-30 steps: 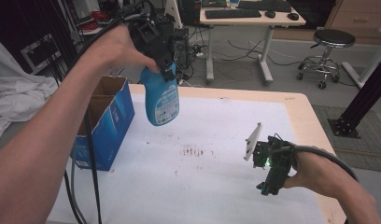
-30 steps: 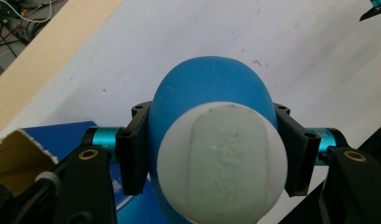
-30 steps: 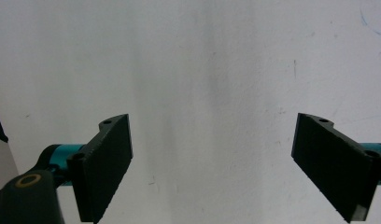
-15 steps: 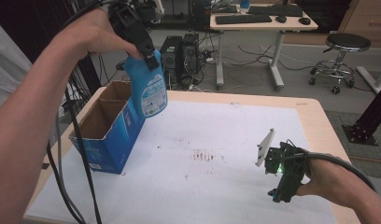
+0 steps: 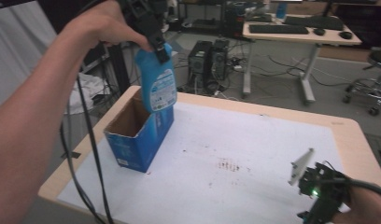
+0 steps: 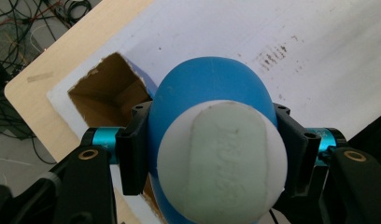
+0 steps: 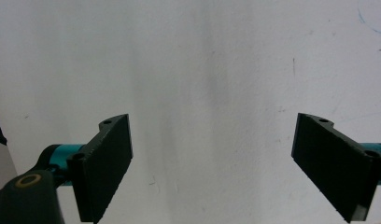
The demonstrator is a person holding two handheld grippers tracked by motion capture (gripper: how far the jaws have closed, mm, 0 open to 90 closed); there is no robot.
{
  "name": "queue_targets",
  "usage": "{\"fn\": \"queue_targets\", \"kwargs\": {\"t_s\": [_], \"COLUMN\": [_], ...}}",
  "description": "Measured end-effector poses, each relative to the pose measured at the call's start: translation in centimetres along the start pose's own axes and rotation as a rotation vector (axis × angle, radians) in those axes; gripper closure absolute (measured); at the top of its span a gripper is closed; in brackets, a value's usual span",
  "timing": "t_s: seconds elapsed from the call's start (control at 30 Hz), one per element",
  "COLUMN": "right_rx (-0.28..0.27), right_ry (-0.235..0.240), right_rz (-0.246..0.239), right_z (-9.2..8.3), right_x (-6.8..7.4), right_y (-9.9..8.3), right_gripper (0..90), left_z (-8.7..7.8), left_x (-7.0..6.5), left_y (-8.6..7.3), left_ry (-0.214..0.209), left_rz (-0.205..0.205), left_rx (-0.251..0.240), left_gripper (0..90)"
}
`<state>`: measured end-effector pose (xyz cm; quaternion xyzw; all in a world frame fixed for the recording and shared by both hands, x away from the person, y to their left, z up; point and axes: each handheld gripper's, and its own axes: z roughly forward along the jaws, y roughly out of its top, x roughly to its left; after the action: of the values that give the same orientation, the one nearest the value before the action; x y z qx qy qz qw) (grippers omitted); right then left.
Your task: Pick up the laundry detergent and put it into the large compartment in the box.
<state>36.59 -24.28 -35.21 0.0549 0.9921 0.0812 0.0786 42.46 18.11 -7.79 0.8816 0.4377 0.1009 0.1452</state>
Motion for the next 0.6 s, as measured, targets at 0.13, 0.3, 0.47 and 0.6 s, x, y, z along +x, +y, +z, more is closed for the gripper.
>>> {"fn": "queue_targets", "kwargs": {"t_s": [0.13,0.3,0.47,0.6], "right_rx": [-0.002,0.004,0.003,0.004], "right_ry": [0.001,0.001,0.01,0.005], "right_rz": [0.0,0.005,0.003,0.014], "right_z": [0.2,0.4,0.9,1.0], "right_x": [0.0,0.0,0.2,0.2], "right_y": [-0.1,-0.1,0.0,-0.1], "right_gripper": [11.6,11.6,11.6,11.6], "left_z": [-0.4,-0.6,-0.8,-1.0], "left_x": [0.5,1.1,2.1,2.4], "left_y": [-0.9,-1.6,-2.6,-3.3], "left_ry": [0.021,0.025,0.015,0.029], "left_rz": [-0.008,-0.012,-0.006,0.006], "left_rx": [0.01,0.02,0.016,0.015], "left_gripper": [38.4,38.4,38.4,38.4]}}
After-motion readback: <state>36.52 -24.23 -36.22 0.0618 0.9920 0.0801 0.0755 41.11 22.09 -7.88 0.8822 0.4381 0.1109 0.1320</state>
